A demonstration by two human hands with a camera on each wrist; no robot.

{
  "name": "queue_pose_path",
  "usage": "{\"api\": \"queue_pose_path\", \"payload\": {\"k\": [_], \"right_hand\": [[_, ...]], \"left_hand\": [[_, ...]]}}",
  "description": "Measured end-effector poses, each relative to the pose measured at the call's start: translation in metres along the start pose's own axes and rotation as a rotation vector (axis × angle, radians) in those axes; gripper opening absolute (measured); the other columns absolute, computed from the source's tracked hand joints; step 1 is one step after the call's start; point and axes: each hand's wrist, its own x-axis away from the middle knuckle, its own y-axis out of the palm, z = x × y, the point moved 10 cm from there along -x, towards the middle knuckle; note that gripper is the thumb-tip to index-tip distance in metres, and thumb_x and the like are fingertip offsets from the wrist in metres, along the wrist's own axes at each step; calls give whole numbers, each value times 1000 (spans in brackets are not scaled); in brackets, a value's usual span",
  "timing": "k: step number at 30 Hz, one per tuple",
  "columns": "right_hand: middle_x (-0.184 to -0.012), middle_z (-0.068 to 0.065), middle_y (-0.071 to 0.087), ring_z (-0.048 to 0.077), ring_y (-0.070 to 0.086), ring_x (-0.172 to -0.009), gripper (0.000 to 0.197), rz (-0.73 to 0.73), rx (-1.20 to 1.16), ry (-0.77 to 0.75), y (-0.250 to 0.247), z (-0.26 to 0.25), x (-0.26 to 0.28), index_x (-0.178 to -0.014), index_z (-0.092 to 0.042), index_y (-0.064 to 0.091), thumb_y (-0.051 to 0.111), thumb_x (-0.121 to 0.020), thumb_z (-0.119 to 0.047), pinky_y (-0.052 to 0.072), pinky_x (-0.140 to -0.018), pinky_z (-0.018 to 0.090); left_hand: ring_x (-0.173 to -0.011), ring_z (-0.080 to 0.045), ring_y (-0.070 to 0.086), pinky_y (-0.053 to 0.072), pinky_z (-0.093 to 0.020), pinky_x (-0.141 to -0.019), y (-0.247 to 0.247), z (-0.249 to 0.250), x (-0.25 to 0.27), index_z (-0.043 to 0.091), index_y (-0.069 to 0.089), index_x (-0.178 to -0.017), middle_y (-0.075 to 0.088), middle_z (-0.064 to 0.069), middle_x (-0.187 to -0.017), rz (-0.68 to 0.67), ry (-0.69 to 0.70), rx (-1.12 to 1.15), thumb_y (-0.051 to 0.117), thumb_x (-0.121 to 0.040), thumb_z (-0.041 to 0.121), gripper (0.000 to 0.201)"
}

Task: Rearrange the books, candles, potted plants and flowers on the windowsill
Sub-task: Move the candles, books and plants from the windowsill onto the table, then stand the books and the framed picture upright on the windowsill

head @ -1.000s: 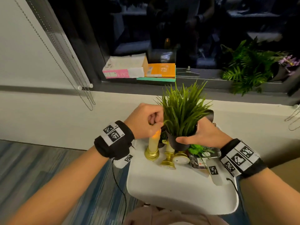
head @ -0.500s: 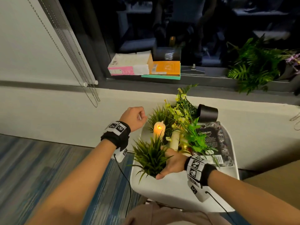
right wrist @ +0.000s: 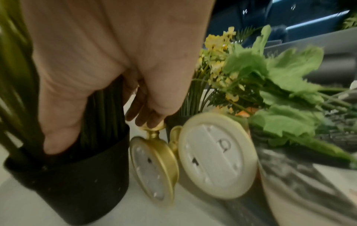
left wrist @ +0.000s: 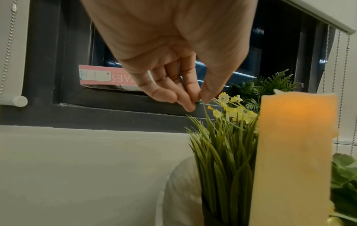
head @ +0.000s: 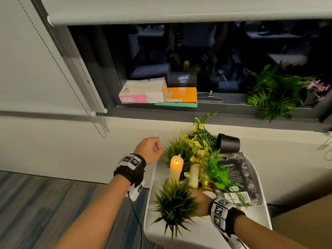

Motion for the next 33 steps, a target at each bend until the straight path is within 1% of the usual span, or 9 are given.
{"api": "queue_pose_path", "payload": {"k": [1, 3, 6, 8, 11, 19, 24, 27, 33], "right_hand": [[-118, 20, 56, 34, 54, -111, 41, -51, 67, 9, 1, -3, 3, -116, -3, 56, 72, -79, -13, 43, -96, 36], [-126, 10, 58, 25, 55, -117, 51, -53, -152, 111, -10, 14, 1, -127, -12, 52, 71, -79, -14, 45, -99, 31], [-118, -9, 60, 7, 58, -107, 57, -56, -153, 53, -43, 4, 8, -126, -24, 51, 76, -75, -24, 51, -93, 29], [-112, -4, 60, 8, 59, -100, 47, -86, -160, 89, -70, 6, 13, -121, -17, 56, 72, -78, -10, 53, -90, 29], [-110, 0, 62, 12, 61, -98, 39, -86, -168, 72, -119, 0, 18, -112, -21, 60, 70, -79, -4, 55, -86, 30], [-100, 8, 68, 17, 68, -88, 25, 266, -186, 8, -270, -22, -13, -103, -13, 63, 69, -80, -3, 57, -82, 28], [-93, 11, 69, 13, 67, -80, 18, 436, -141, 37, -336, -27, -60, -97, -8, 63, 68, -81, 0, 55, -78, 22], [-89, 2, 68, 20, 67, -85, 16, 500, -92, 89, -355, -24, -92, -93, -13, 64, 70, -79, -7, 56, -82, 32], [-114, 5, 60, 20, 57, -97, 34, 478, 150, 321, -349, 7, -157, -106, -16, 57, 73, -77, -22, 47, -82, 28]], "left_hand": [[-60, -12, 53, 45, -24, -61, 0, -1, -2, 18, 55, -73, 53, 6, -63, -3, -5, -3, 63, -84, 26, 16], [-60, -13, 53, 46, -25, -61, -1, -3, -7, 18, 55, -72, 53, 5, -62, -7, -16, -3, 63, -83, 26, 16], [-59, -12, 53, 48, -27, -63, -8, -7, -17, 18, 55, -72, 53, 5, -62, 10, -23, 2, 63, -82, 24, 15], [-59, -10, 51, 47, -26, -63, -15, -11, -24, 17, 56, -72, 52, 5, -62, 27, -33, 0, 64, -83, 24, 15], [-59, -12, 52, 47, -26, -63, -32, -18, -38, 19, 55, -71, 53, 4, -62, 60, -49, 0, 64, -83, 26, 17], [-91, -16, 55, 48, -33, -77, -95, -8, -91, 21, 57, -86, 59, 2, -96, 231, 59, -108, 65, -81, 19, 10], [-116, -25, 47, 43, -40, -98, -122, -7, -135, 16, 53, -119, 49, -4, -126, 304, 70, -248, 69, -77, 15, 45], [-131, -28, 36, 31, -42, -112, -116, -14, -159, 18, 39, -137, 35, -6, -145, 248, 38, -328, 71, -74, 15, 71], [-140, -28, 22, 18, -48, -117, -90, -57, -200, 21, 20, -146, 22, -5, -154, 76, -90, -463, 67, -76, 17, 84]]}}
